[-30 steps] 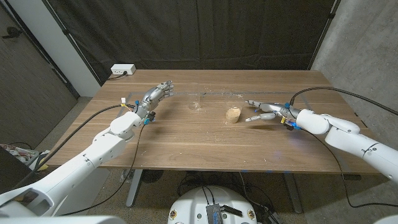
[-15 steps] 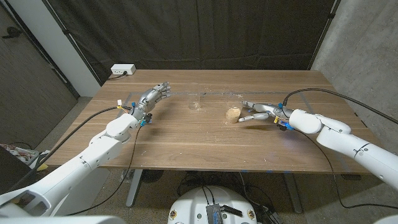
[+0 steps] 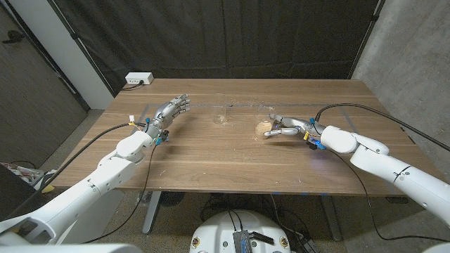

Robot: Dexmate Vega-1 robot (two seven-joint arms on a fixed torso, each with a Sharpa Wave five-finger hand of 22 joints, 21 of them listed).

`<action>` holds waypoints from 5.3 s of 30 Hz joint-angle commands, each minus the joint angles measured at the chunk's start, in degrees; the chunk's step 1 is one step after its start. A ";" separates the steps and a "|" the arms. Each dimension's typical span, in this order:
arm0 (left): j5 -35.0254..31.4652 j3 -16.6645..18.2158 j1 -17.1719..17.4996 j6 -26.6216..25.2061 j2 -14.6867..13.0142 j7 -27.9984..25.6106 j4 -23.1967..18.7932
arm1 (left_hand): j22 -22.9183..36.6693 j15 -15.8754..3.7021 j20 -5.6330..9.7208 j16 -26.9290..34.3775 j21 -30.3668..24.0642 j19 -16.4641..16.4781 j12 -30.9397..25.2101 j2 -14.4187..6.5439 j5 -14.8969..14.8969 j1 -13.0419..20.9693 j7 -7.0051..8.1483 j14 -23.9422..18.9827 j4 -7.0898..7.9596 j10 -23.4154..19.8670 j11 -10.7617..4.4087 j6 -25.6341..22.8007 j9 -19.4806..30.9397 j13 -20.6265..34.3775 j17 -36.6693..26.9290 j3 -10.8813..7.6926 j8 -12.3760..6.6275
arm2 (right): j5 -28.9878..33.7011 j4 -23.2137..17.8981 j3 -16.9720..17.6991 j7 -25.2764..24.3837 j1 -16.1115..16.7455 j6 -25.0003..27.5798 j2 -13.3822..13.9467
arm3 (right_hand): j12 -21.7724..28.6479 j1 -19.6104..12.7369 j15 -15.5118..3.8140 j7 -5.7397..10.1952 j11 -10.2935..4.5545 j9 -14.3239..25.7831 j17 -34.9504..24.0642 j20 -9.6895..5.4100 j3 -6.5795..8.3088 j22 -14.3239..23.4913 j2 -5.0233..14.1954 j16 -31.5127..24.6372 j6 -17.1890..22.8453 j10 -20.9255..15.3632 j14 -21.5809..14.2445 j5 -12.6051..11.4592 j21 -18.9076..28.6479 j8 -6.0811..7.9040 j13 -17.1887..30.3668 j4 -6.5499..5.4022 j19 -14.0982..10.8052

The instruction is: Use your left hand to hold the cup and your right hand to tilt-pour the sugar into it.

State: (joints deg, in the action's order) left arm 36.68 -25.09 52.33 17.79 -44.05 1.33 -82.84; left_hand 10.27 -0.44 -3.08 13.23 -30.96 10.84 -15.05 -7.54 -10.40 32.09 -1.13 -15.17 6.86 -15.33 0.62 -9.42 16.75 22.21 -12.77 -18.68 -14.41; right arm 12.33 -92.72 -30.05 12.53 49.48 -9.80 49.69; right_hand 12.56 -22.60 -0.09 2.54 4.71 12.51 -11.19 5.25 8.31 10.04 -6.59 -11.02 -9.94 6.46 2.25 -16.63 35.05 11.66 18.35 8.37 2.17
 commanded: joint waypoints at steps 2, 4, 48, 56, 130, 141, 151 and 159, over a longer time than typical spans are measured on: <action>0.10 0.26 -0.22 1.84 0.42 1.70 2.66 | 0.12 0.02 0.22 0.44 0.15 0.54 -0.22 0.01 -0.27 -0.27 -0.04 -0.59 -0.32 -0.58 0.26 -0.82 0.16 0.27 -0.13 -0.33 -0.23 | -3.50 -3.10 -0.15 -2.39 1.48 7.27 -2.11 | -0.21 -1.07 1.06 -0.40 0.24 0.01 0.06 0.80 0.15 0.26 0.36 0.21 -3.26 0.74 0.32 -0.34 -0.48 0.26 0.10 -0.05 -0.03; 0.04 0.26 -0.26 1.92 0.39 1.77 2.71 | 0.13 0.03 0.18 0.41 0.19 0.55 -0.23 0.01 -0.27 -0.29 -0.05 -0.53 -0.33 -0.64 -0.01 -0.87 0.16 0.28 -0.12 -0.35 -0.24 | -3.77 -3.41 -0.13 -3.19 1.79 7.61 -2.44 | -0.22 -1.21 1.12 -0.43 0.28 0.01 0.07 0.93 0.21 0.27 0.51 0.20 -3.35 0.84 0.36 -0.32 -0.56 0.24 0.08 -0.05 -0.02; 0.38 0.18 -1.35 3.00 1.77 3.66 5.84 | 0.18 -0.07 0.18 0.38 1.21 0.66 -0.09 0.04 -0.28 -0.83 -0.01 -0.85 -0.56 -0.95 -0.04 -1.00 0.11 0.49 0.00 -0.64 -0.11 | -15.21 10.29 -1.40 -18.80 6.35 -6.01 -16.28 | 4.08 -5.02 -1.65 1.69 -2.37 0.76 -2.32 0.24 2.91 0.78 6.83 -3.77 1.11 -4.33 -6.46 3.67 -1.54 2.55 2.03 -0.79 -3.97; 0.17 0.09 -1.88 2.77 2.23 3.77 6.48 | 0.22 0.02 0.20 0.45 1.35 0.79 -0.07 -0.02 -0.28 -0.93 -0.01 -1.05 -0.59 -1.04 0.01 -1.05 0.10 0.53 -0.03 -0.73 -0.10 | -14.32 16.81 -1.76 -23.68 6.13 -13.38 -20.11 | 6.71 -7.09 -3.86 2.93 -3.56 1.82 -5.20 -2.11 4.27 1.40 9.44 -6.19 2.64 -5.33 -9.08 5.12 -0.89 3.76 4.76 -0.43 -6.48; -5.34 -1.81 -2.01 6.74 1.65 1.43 8.50 | 0.51 -1.61 1.08 1.22 2.06 2.25 0.10 0.64 -0.39 0.22 1.42 -2.66 -2.60 -1.80 -1.31 -0.57 -0.11 0.81 -0.81 -2.06 0.28 | -19.60 3.28 5.63 -22.84 7.72 -6.69 -13.50 | 26.91 -21.60 -10.78 5.38 -7.69 11.10 -34.46 -8.06 2.50 5.25 10.34 -28.91 8.87 -8.49 -15.45 6.14 6.17 12.43 28.05 0.46 -13.71; -23.92 -4.77 -0.86 4.98 -2.22 -16.66 3.21 | 0.58 -3.14 1.30 0.37 3.12 0.93 0.84 5.27 0.37 1.06 3.18 -0.71 -4.87 -0.10 -4.10 2.72 -0.15 1.13 -0.91 -0.81 1.40 | -20.74 5.11 5.18 -21.42 6.34 -9.29 -14.31 | 27.53 -21.83 -10.60 5.19 -7.58 11.53 -35.66 -8.40 2.23 5.23 10.37 -29.64 8.88 -8.30 -14.95 6.14 6.24 12.63 28.86 0.29 -13.32; -36.43 -8.47 -2.07 -0.03 -3.00 -27.86 3.07 | 0.77 -3.53 2.43 -0.13 3.75 0.44 1.19 10.42 -0.12 0.58 3.10 1.49 -6.18 1.95 -5.50 4.14 0.45 1.90 -1.66 1.68 1.24 | -20.89 6.66 4.87 -21.08 5.77 -11.14 -14.97 | 28.09 -22.02 -10.56 5.06 -7.47 11.92 -36.68 -8.66 2.06 5.22 10.54 -30.26 9.08 -8.19 -14.53 6.20 6.33 12.87 29.56 0.14 -12.95; -43.41 -11.52 -4.12 -1.64 -1.98 -33.30 5.55 | 0.87 -3.82 3.81 -0.24 3.78 0.93 0.88 12.96 -0.74 0.22 3.18 2.14 -6.70 2.72 -6.06 4.56 1.10 2.52 -2.33 3.13 0.76 | -20.10 5.58 4.96 -21.58 6.22 -10.67 -14.59 | 28.48 -22.13 -10.58 5.04 -7.52 12.22 -36.88 -8.82 2.05 5.23 10.66 -30.20 9.15 -8.06 -14.56 6.25 6.45 13.00 30.06 0.04 -12.79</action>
State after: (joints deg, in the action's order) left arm 4.90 -32.81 50.09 19.71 -46.25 -22.13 -78.60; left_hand 10.81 -2.35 -0.06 13.31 -27.27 11.52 -14.17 4.87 -10.63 32.59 1.97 -13.37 0.17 -12.85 -5.34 -5.28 17.50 24.37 -14.79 -15.88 -13.30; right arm -8.37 -86.81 -25.01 -8.78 55.59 -20.19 35.03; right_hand 40.52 -44.25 -2.33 7.66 -2.88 24.59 -47.93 -2.05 10.49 15.07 4.03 -41.15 -0.71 -1.76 -12.46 -10.19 40.95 24.37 48.23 8.36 -10.80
